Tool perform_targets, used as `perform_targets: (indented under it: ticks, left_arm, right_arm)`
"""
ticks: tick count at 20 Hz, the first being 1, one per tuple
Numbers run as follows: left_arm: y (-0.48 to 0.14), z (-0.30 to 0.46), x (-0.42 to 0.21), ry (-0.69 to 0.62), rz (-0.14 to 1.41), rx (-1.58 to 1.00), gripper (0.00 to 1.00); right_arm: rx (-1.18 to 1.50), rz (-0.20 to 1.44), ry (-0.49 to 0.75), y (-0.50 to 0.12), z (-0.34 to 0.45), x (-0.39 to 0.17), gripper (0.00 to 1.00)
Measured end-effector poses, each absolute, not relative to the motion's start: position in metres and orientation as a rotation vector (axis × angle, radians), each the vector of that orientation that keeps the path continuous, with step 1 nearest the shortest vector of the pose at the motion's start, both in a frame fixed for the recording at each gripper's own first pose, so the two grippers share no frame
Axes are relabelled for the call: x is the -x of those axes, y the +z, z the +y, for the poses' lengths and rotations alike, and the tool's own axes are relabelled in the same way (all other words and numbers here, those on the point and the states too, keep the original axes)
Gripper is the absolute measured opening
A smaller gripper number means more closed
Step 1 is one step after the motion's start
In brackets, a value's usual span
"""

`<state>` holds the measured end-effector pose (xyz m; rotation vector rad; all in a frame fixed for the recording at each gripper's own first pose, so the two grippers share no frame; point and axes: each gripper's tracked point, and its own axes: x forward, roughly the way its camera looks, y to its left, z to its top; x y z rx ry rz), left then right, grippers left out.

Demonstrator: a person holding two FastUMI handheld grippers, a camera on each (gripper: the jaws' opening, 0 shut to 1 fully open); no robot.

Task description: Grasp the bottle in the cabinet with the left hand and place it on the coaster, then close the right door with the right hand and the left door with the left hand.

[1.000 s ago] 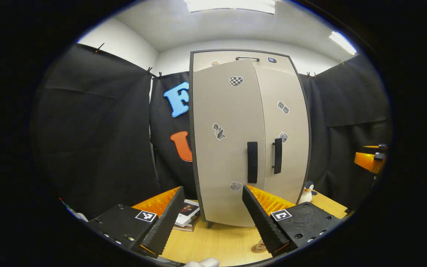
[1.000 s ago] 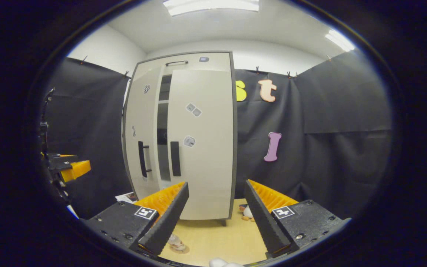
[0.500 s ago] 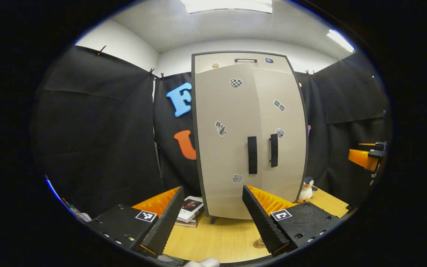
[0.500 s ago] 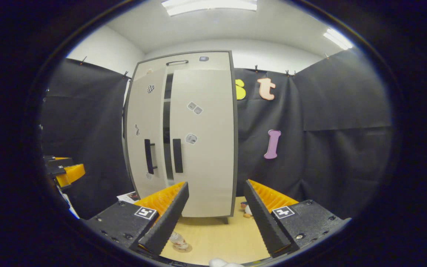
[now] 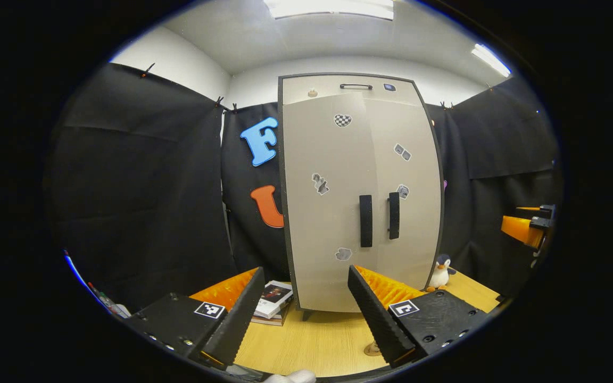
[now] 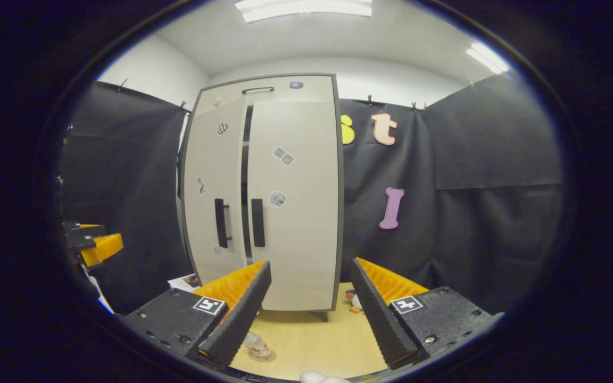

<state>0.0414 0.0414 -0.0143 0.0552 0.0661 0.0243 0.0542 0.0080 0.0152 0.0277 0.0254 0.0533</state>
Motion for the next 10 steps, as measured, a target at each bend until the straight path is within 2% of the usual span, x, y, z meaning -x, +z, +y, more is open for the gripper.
perform_targets:
  ticks: [10]
  left_arm:
    - [-0.0161,0.0488,-0.0471,0.028,0.073,-0.046,0.96]
  right_arm:
    - [-0.026,0.030,0.035,0.0114,0.0066,-0.0556,0.98]
